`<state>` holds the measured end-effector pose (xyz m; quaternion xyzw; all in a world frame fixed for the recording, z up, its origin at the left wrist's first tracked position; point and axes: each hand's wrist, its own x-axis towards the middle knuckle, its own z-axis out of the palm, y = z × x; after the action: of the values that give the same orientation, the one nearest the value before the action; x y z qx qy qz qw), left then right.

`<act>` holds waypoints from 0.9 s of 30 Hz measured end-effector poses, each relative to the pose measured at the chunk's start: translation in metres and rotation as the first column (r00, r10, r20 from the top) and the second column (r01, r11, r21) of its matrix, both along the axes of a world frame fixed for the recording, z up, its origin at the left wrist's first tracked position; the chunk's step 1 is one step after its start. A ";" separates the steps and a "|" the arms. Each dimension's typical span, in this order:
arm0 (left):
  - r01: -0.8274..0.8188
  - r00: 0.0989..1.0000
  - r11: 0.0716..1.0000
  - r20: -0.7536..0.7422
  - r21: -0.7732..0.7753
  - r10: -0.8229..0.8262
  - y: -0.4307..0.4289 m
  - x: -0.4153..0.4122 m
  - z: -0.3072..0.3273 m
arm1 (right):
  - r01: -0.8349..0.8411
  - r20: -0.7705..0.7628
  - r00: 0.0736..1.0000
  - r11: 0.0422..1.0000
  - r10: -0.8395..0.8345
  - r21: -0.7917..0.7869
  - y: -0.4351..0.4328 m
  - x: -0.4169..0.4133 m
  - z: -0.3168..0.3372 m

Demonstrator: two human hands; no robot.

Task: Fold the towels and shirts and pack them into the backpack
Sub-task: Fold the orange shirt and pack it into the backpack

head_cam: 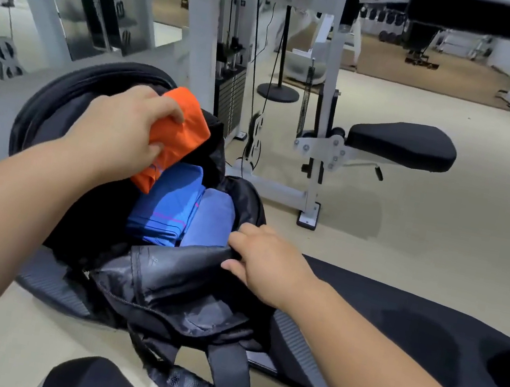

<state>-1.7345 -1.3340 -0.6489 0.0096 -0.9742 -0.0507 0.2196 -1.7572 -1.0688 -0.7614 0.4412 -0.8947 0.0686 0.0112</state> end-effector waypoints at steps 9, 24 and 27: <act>0.069 0.998 0.996 -0.009 0.063 -0.069 0.023 -0.014 0.013 | 0.144 -0.034 0.989 0.988 -0.146 -0.049 0.095 0.013 -0.002; 0.175 0.971 0.868 0.064 0.465 -0.230 0.172 -0.016 -0.044 | 0.196 -0.022 0.979 0.968 -0.202 -0.155 0.110 0.038 -0.017; 0.029 0.982 0.815 0.135 0.579 -0.131 0.178 -0.024 -0.074 | 0.192 -0.033 0.979 0.969 -0.199 -0.153 0.110 0.037 -0.018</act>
<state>-1.7581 -1.1561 -0.7233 0.0383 -0.9280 -0.3503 0.1211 -1.7202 -0.9589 -0.7798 0.3502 -0.9257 0.1234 0.0723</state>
